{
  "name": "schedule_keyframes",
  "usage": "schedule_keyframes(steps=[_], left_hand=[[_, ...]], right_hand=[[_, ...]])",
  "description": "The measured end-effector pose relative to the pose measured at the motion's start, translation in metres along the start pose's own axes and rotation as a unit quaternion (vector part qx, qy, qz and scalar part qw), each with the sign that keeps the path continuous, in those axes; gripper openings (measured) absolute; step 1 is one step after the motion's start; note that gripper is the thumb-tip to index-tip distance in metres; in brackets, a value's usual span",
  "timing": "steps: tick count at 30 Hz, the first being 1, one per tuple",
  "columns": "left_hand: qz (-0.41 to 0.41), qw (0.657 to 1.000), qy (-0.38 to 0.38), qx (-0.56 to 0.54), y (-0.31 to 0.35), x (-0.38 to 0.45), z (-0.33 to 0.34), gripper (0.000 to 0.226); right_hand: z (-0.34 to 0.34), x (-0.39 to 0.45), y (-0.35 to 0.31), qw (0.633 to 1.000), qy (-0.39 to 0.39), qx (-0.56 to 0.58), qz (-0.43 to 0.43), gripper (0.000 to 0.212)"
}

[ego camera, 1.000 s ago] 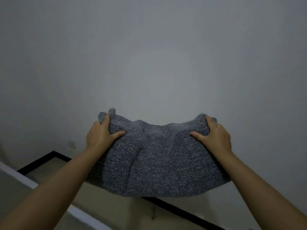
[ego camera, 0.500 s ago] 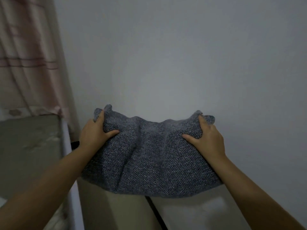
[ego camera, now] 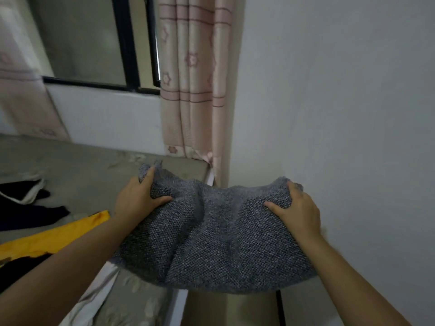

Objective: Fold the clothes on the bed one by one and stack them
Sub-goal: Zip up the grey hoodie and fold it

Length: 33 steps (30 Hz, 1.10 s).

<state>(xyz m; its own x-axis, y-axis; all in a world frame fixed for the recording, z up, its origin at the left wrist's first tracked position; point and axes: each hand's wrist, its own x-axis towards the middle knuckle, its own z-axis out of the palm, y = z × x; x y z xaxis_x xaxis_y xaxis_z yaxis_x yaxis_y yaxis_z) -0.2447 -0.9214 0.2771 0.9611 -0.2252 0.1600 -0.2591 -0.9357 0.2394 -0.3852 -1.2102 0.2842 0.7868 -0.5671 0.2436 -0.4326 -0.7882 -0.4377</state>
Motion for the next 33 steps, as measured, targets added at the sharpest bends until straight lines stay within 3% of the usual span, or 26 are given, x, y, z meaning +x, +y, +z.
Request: schedule_keyframes(steps=[14,19,26,33], left_hand=[[-0.142,0.989,0.023,0.023,0.001,0.257,0.072,0.099],[-0.203,0.978,-0.028,0.034,-0.002,0.353,0.105,0.11],[-0.242,0.962,-0.096,0.078,-0.052,0.466,0.157,0.115],[-0.228,0.965,-0.121,0.043,-0.146,0.624,0.203,0.114]], right_hand=[[0.159,0.32,-0.042,0.988,-0.081,0.069,-0.113,0.088],[0.23,0.424,-0.058,0.974,-0.16,0.094,-0.128,0.092],[0.343,0.516,-0.106,0.952,-0.256,0.128,-0.112,0.09],[0.468,0.577,-0.172,0.954,-0.23,0.191,-0.033,0.088]])
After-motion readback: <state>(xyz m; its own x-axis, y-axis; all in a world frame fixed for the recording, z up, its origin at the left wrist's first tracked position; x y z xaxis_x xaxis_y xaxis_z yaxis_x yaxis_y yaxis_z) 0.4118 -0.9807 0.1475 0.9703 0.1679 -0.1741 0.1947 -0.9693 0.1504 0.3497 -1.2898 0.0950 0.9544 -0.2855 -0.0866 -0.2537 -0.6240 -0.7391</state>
